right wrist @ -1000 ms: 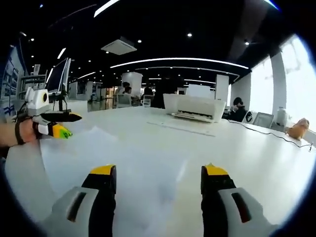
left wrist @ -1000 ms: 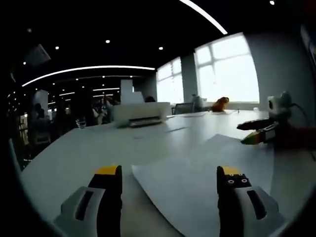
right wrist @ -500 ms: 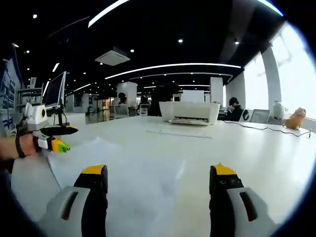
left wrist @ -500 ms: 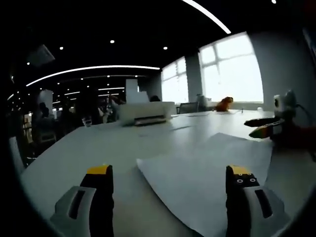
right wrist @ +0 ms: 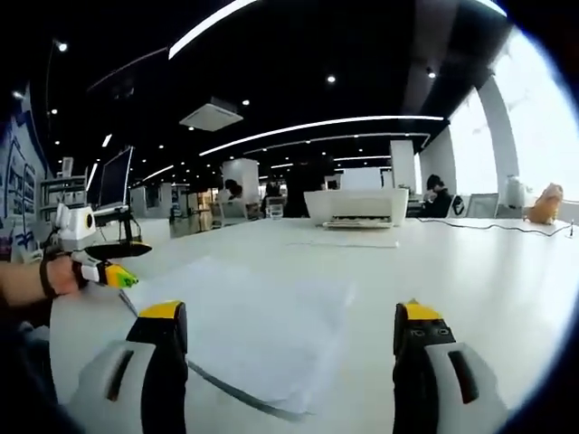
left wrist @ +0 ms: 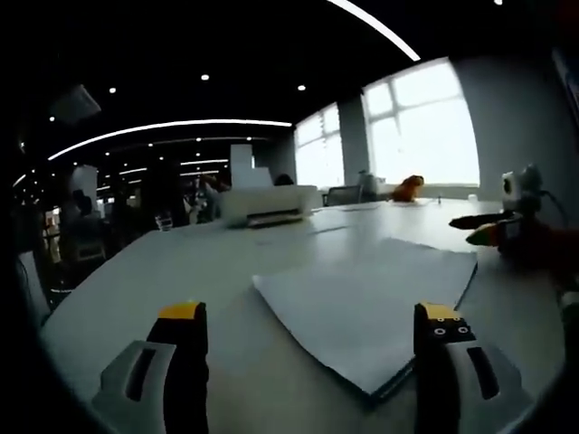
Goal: Organize the stack of printing papers by aligning and flattening the scattered papers on the table
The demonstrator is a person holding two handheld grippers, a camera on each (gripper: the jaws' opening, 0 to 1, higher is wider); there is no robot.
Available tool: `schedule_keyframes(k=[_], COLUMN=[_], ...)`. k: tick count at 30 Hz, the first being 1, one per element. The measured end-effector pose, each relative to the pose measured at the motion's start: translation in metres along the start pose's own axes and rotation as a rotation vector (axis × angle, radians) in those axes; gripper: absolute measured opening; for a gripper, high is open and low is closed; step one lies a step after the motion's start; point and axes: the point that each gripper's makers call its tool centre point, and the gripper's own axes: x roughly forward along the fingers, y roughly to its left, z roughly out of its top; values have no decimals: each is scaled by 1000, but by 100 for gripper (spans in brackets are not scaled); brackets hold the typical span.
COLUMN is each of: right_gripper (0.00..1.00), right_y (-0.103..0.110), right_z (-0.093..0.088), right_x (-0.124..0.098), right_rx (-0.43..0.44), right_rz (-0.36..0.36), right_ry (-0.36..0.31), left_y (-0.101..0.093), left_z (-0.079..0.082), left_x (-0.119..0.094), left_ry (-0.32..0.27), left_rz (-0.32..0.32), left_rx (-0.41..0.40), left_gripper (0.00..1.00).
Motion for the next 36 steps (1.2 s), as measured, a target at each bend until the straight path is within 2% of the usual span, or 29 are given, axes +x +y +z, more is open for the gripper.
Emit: schedule_keyframes(k=[7, 14, 16, 20, 25, 31, 36], right_gripper=[90, 90, 90, 90, 90, 90, 90], right_y=[7, 4, 3, 2, -1, -3, 1], right_z=[-3, -3, -3, -2, 2, 12, 17], right_x=[-27, -57, -62, -75, -95, -113, -125], right_rx=[30, 53, 64, 92, 104, 83, 15], right_rz=[8, -3, -3, -3, -17, -34, -48], right_ry=[1, -5, -9, -13, -30, -41, -31], left_y=[-11, -18, -21, -24, -27, -29, -31], left_z=[-6, -8, -8, -3, 8, 16, 28], left_x=[-31, -59, -65, -76, -89, -106, -121], left_ry=[18, 27, 36, 39, 25, 16, -5], left_rz=[3, -5, -7, -3, -9, -7, -4], left_rx=[39, 6, 19, 57, 37, 23, 14], left_gripper=[97, 97, 97, 97, 97, 97, 97])
